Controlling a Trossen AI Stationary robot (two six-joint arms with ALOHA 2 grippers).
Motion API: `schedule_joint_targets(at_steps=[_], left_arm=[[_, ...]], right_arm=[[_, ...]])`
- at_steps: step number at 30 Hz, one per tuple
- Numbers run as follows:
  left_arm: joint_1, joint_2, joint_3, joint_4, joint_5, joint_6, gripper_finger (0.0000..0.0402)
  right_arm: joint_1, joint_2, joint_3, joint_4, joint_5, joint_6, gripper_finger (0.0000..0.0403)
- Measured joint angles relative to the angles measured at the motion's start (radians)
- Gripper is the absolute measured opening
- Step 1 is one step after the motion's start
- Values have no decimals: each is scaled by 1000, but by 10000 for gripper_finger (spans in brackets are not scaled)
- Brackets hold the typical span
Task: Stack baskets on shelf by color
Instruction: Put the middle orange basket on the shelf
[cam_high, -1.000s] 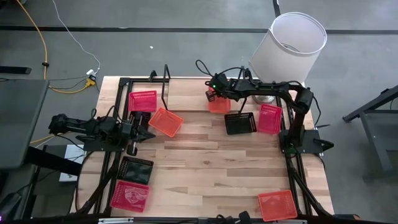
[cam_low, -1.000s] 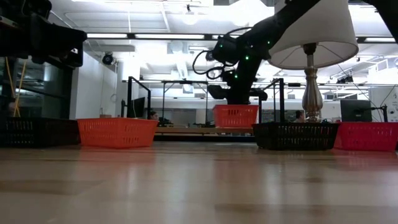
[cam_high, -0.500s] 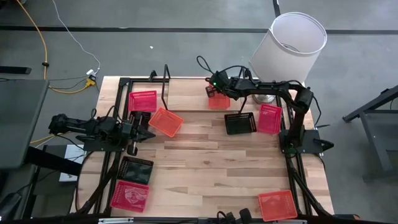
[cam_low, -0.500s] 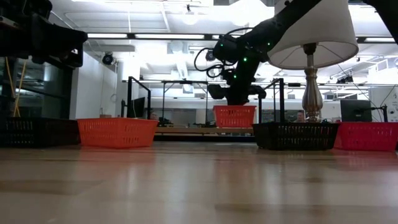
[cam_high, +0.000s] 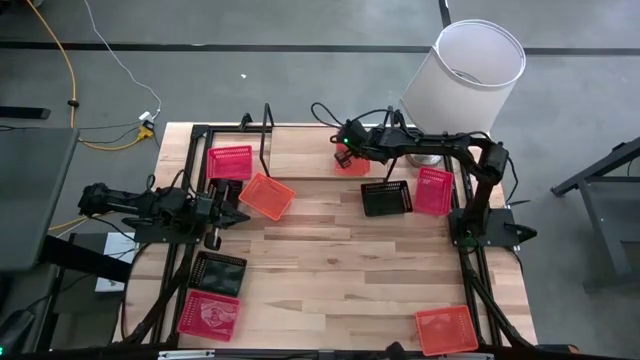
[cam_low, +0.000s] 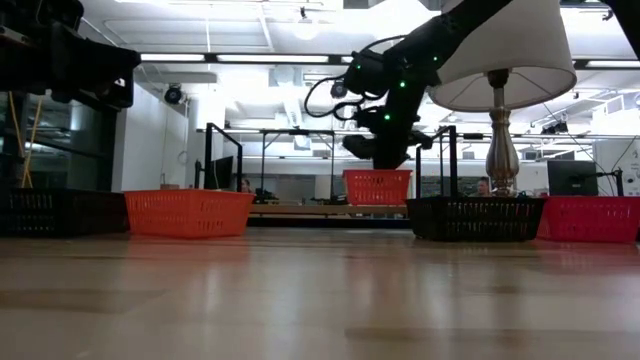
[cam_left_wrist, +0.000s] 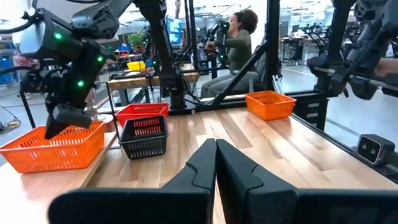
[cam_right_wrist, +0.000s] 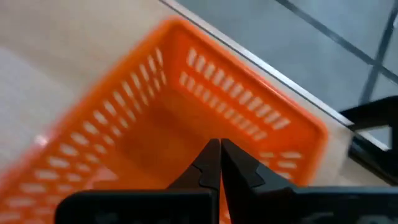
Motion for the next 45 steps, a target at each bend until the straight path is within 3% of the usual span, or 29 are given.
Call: schedule_joint_targets(at_steps=[7,19,23,32,45], left_arm=[[0,0,0,0,-2,0,3],[0,0,0,0,-3,0,3],[0,0,0,0,-3,0,3],[0,0,0,0,-3,0,3],[0,0,0,0,-3,0,3]], right_arm=[[8,-18,0,-137,16,-4,0],[15,-18,0,-114,48,-78,0],[35,-18,0,-77,37,-232,0],[121,-18,0,-131,15,-799,0],[68,-18,0,-211,54,-710,0]])
